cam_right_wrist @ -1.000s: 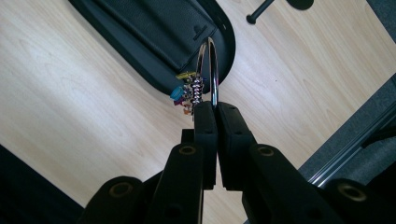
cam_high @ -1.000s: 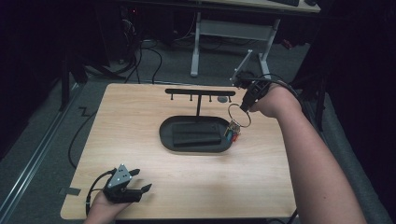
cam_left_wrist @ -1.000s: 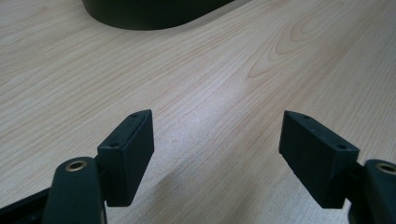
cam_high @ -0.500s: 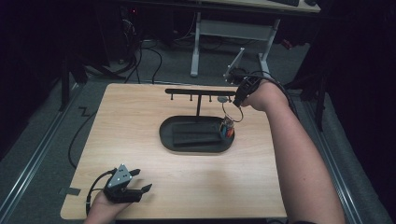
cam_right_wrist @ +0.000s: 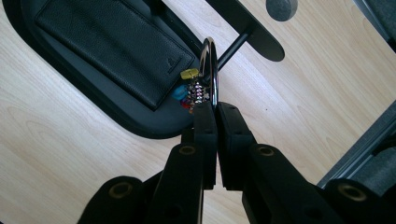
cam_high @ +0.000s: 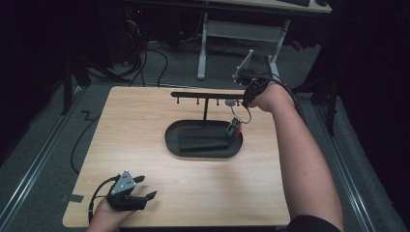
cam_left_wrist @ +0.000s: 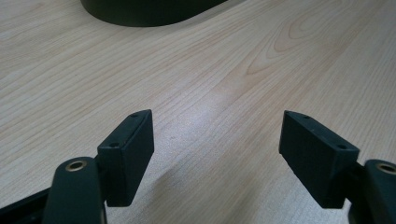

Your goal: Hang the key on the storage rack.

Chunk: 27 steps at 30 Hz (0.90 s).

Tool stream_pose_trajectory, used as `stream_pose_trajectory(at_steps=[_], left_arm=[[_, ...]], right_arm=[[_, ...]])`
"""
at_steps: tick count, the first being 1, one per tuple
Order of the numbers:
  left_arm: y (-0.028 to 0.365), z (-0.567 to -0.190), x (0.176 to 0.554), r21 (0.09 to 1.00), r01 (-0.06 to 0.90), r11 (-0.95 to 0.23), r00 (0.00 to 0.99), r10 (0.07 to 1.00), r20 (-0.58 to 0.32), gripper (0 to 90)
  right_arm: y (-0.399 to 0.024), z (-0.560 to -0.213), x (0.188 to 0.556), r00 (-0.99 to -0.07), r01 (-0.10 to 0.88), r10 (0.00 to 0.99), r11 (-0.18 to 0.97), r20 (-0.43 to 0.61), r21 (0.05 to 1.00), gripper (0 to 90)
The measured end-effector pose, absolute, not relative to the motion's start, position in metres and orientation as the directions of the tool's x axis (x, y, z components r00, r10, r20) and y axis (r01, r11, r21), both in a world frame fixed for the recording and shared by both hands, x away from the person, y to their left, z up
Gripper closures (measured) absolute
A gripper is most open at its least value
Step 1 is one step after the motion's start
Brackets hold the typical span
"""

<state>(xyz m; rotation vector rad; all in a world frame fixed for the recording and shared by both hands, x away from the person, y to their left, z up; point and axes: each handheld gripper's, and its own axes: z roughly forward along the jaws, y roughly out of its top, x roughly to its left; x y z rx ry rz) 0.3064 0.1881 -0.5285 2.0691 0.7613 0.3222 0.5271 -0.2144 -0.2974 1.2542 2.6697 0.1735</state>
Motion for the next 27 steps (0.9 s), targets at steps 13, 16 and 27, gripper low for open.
stream_pose_trajectory(at_steps=[13, 16, 27], left_arm=[[0.188, -0.528, 0.306, 0.816, 0.395, -0.422, 0.781, 0.622, -0.056, 27.1], [0.19, -0.528, 0.306, 0.816, 0.394, -0.423, 0.783, 0.619, -0.057, 27.0], [0.188, -0.525, 0.304, 0.818, 0.384, -0.429, 0.786, 0.617, -0.045, 26.7]], right_arm=[[-0.213, -0.303, 0.533, -0.612, 0.746, 0.777, 0.629, -0.149, 0.218, 78.2], [-0.214, -0.3, 0.529, -0.598, 0.747, 0.784, 0.621, -0.167, 0.237, 71.9], [-0.228, -0.305, 0.479, -0.544, 0.765, 0.825, 0.561, -0.149, 0.316, 47.3]])
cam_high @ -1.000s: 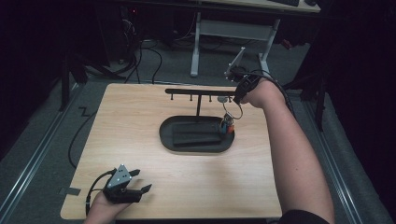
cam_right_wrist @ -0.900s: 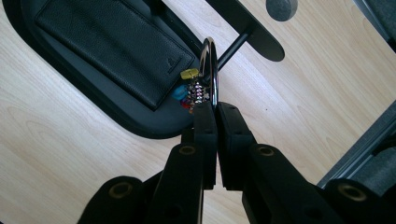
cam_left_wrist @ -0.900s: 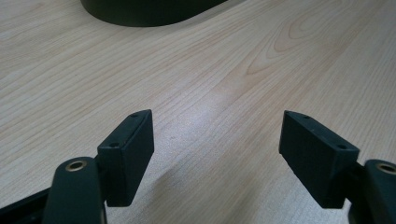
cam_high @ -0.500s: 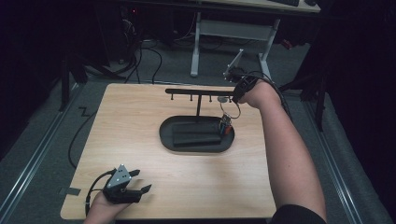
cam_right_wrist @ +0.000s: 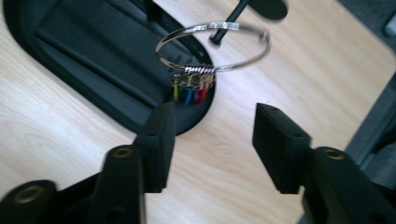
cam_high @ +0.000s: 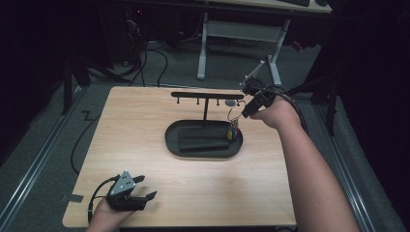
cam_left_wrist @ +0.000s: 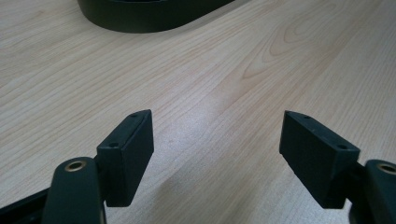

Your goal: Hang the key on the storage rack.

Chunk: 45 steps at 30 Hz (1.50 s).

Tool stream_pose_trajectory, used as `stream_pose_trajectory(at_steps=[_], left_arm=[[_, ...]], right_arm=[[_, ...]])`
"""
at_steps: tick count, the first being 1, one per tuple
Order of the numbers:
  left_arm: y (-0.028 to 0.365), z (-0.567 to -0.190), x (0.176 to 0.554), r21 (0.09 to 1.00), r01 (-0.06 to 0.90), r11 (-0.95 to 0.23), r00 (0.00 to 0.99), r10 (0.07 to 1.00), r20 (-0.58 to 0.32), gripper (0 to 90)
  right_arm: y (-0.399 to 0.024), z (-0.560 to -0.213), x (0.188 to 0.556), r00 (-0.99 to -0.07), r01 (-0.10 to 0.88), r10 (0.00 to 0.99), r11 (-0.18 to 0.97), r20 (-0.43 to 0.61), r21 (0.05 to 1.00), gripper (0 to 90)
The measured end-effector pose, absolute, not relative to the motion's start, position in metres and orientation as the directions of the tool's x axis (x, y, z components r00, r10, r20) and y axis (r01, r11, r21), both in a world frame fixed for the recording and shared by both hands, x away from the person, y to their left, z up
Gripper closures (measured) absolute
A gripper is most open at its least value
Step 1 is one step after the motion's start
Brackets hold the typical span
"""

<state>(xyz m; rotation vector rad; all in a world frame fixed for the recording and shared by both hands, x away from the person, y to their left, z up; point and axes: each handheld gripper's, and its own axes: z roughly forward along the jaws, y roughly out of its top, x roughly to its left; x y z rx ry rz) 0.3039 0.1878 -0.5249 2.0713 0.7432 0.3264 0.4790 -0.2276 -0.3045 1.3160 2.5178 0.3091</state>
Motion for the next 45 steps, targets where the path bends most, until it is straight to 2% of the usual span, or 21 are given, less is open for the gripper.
stream_pose_trajectory(at_steps=[9, 14, 17, 22, 24, 36, 41, 44, 45], left_arm=[[0.189, -0.525, 0.302, 0.82, 0.384, -0.424, 0.78, 0.624, -0.042, 26.6], [0.188, -0.525, 0.302, 0.821, 0.382, -0.424, 0.78, 0.625, -0.04, 26.5], [0.188, -0.526, 0.303, 0.818, 0.383, -0.429, 0.781, 0.624, -0.039, 26.4], [0.187, -0.526, 0.304, 0.815, 0.388, -0.431, 0.781, 0.623, -0.043, 26.3], [0.186, -0.527, 0.304, 0.814, 0.387, -0.432, 0.782, 0.622, -0.042, 26.3], [0.186, -0.528, 0.304, 0.811, 0.393, -0.433, 0.779, 0.625, -0.043, 26.3], [0.186, -0.529, 0.304, 0.813, 0.391, -0.431, 0.78, 0.624, -0.045, 26.2], [0.185, -0.529, 0.304, 0.814, 0.394, -0.427, 0.779, 0.626, -0.048, 26.1], [0.185, -0.529, 0.304, 0.814, 0.397, -0.424, 0.776, 0.629, -0.051, 26.0]], right_arm=[[-0.243, -0.332, 0.431, -0.531, 0.732, 0.839, 0.524, -0.117, 0.435, 29.5], [-0.256, -0.355, 0.41, -0.479, 0.719, 0.866, 0.48, -0.142, 0.502, 26.8], [-0.263, -0.369, 0.397, -0.462, 0.701, 0.878, 0.446, -0.121, 0.557, 24.7], [-0.267, -0.393, 0.377, -0.439, 0.666, 0.891, 0.407, -0.113, 0.625, 15.6], [-0.267, -0.403, 0.37, -0.422, 0.654, 0.896, 0.406, -0.137, 0.638, 14.6], [-0.289, -0.493, 0.315, -0.382, 0.629, 0.924, 0.24, 0.025, 0.74, 14.1], [-0.297, -0.516, 0.292, -0.346, 0.595, 0.938, 0.206, 0.016, 0.777, 14.1], [-0.3, -0.525, 0.272, -0.318, 0.532, 0.948, 0.187, -0.01, 0.826, 15.0], [-0.3, -0.526, 0.266, -0.317, 0.534, 0.948, 0.169, 0.011, 0.828, 14.7]])
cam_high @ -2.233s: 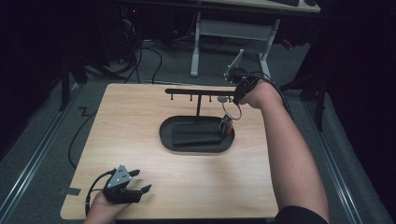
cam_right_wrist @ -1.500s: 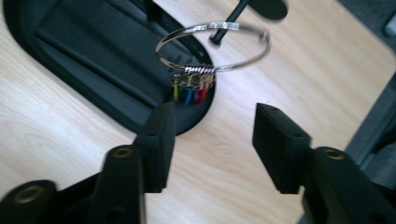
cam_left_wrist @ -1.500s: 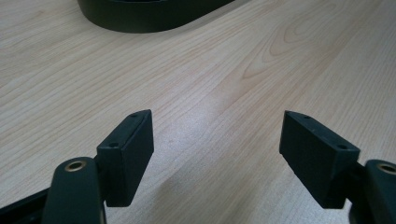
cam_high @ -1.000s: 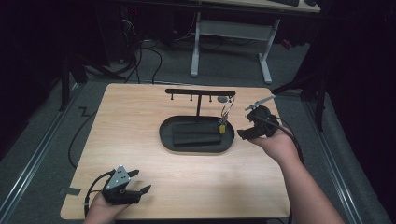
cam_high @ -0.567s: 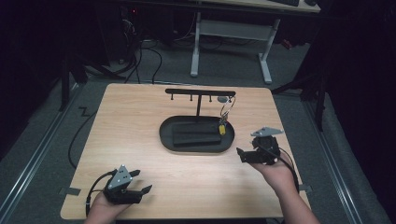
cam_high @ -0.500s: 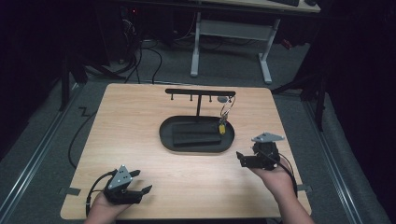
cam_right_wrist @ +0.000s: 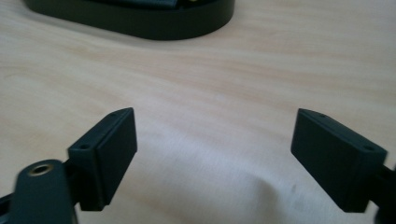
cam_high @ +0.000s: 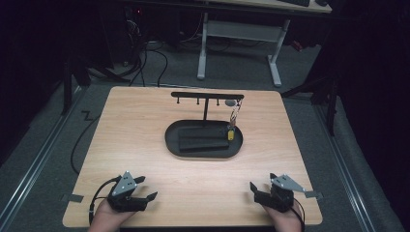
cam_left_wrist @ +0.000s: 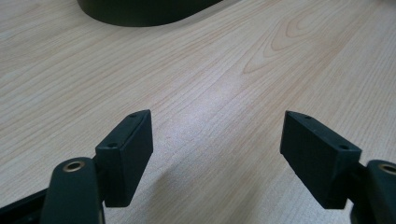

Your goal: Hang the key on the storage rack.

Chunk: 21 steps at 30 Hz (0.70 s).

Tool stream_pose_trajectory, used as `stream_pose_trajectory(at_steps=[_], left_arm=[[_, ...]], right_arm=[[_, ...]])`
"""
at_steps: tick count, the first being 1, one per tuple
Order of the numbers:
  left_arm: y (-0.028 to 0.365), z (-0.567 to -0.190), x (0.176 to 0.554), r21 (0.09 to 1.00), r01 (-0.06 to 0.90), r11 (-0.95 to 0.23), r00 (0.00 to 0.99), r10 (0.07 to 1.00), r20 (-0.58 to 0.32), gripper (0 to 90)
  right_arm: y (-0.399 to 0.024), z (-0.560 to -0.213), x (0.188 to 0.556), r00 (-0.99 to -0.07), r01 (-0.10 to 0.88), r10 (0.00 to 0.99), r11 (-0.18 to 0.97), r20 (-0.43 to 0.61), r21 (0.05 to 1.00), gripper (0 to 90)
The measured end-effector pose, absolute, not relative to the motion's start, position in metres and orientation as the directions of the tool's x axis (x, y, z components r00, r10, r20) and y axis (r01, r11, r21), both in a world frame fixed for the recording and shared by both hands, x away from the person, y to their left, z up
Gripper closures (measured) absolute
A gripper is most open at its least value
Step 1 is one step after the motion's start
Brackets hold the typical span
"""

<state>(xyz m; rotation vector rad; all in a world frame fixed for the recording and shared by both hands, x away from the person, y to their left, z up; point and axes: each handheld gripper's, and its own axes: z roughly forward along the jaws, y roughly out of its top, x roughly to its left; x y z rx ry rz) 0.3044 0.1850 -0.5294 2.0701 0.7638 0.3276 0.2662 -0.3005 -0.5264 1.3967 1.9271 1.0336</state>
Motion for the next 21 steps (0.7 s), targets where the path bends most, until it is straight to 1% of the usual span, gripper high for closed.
stream_pose_trajectory(at_steps=[1, 2, 3, 5, 10, 21], left_arm=[[0.185, -0.53, 0.304, 0.815, 0.396, -0.423, 0.775, 0.63, -0.05, 25.9], [0.184, -0.53, 0.305, 0.814, 0.396, -0.425, 0.775, 0.631, -0.047, 25.9], [0.183, -0.53, 0.304, 0.811, 0.397, -0.429, 0.774, 0.632, -0.044, 25.7], [0.183, -0.531, 0.304, 0.81, 0.399, -0.43, 0.77, 0.637, -0.041, 25.7], [0.184, -0.529, 0.301, 0.817, 0.391, -0.423, 0.762, 0.647, -0.03, 25.7], [0.192, -0.524, 0.299, 0.831, 0.379, -0.408, 0.764, 0.644, -0.033, 25.6]], right_arm=[[-0.299, -0.526, 0.263, -0.312, 0.528, 0.95, 0.143, 0.035, 0.837, 14.1], [-0.296, -0.524, 0.262, -0.333, 0.518, 0.942, 0.149, 0.038, 0.842, 14.0], [-0.293, -0.523, 0.261, -0.346, 0.499, 0.938, 0.172, 0.014, 0.849, 14.1], [-0.288, -0.523, 0.262, -0.363, 0.493, 0.932, 0.213, -0.023, 0.844, 14.1], [-0.285, -0.524, 0.264, -0.391, 0.483, 0.92, 0.233, -0.03, 0.844, 14.1], [-0.287, -0.521, 0.265, -0.358, 0.481, 0.934, 0.209, -0.027, 0.851, 14.1]])
